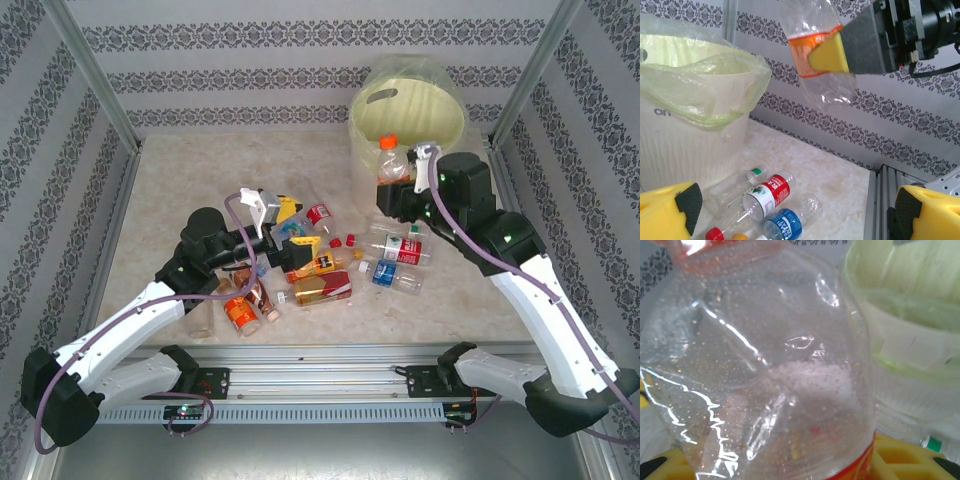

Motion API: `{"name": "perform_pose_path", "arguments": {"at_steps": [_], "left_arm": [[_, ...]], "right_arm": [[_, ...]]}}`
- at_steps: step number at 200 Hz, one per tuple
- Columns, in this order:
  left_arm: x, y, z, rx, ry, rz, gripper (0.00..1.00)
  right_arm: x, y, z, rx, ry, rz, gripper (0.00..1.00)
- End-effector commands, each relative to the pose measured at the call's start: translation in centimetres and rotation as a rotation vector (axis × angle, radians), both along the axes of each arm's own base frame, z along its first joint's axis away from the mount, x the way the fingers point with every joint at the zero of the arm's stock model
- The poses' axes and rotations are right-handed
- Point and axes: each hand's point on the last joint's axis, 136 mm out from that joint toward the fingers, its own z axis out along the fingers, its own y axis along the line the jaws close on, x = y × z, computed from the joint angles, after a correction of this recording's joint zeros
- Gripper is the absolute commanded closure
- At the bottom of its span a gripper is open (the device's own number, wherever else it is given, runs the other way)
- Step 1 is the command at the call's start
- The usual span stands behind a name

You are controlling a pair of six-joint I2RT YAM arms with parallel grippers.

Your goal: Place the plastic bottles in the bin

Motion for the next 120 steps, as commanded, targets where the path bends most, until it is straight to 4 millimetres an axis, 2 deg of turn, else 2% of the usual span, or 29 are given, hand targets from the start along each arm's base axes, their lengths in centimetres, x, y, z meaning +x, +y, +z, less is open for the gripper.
{"name": "perform_pose_path", "arguments": {"at_steps": [1,28,72,110,120], "left_arm": [[-0.6,0.0,1.7,-0.053,-0.043,-0.012,0.00],[-0.6,0.0,1.6,-0.049,-0.044,-0.018,0.00],[-0.7,0.0,1.8,-0.056,-0.045,-0.018,0.00],[-0.5,0.3,2.0,-0.068,-0.045,0.004,0.00],[-0.4,0.4,2.0,-0.071,-0.047,0.016,0.00]], "right_arm": [[1.5,-1.1,3.5,-0.022,-0.112,-0.036,0.53],[3.4,-2.2,5.9,-0.020,-0.157,-0.076,0.53],[6.8,-3.7,8.5,-0.008,-0.197,-0.115,0.54],[10.1,-4.9,9.2,0.000,-0.205,-0.155,0.54],[11.3,-5.3,8.9,-0.005,-0.189,-0.169,0.54]]}}
